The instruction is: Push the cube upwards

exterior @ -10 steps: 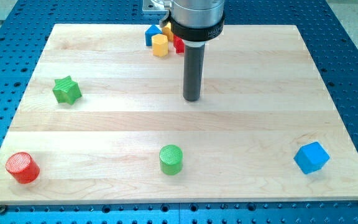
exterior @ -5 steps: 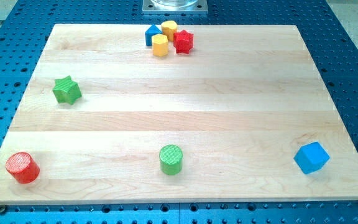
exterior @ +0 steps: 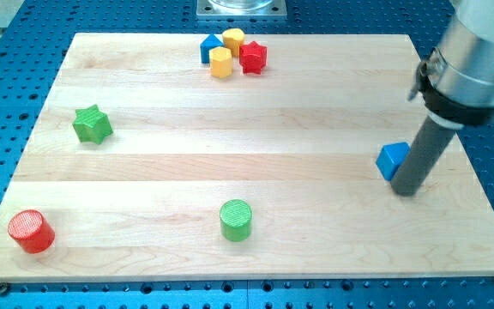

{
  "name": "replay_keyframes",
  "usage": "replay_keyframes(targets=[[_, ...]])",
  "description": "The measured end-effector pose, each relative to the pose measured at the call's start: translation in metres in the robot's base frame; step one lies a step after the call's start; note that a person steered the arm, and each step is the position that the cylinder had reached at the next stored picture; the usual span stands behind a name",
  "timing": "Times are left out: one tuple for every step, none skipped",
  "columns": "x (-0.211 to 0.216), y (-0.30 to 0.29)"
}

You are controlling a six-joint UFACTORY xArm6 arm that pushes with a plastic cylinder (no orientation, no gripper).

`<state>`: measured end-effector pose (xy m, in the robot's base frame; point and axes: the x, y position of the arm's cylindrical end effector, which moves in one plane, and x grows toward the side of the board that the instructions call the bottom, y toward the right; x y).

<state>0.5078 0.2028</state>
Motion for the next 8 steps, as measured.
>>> replay_keyframes(targets=[[0.048, -0.013], [0.003, -0.007], [-0.016, 0.007], [0.017, -0.034], [-0.005, -0.002], [-0.038, -0.001], [-0.060, -0.001], [-0.069, -0.002]])
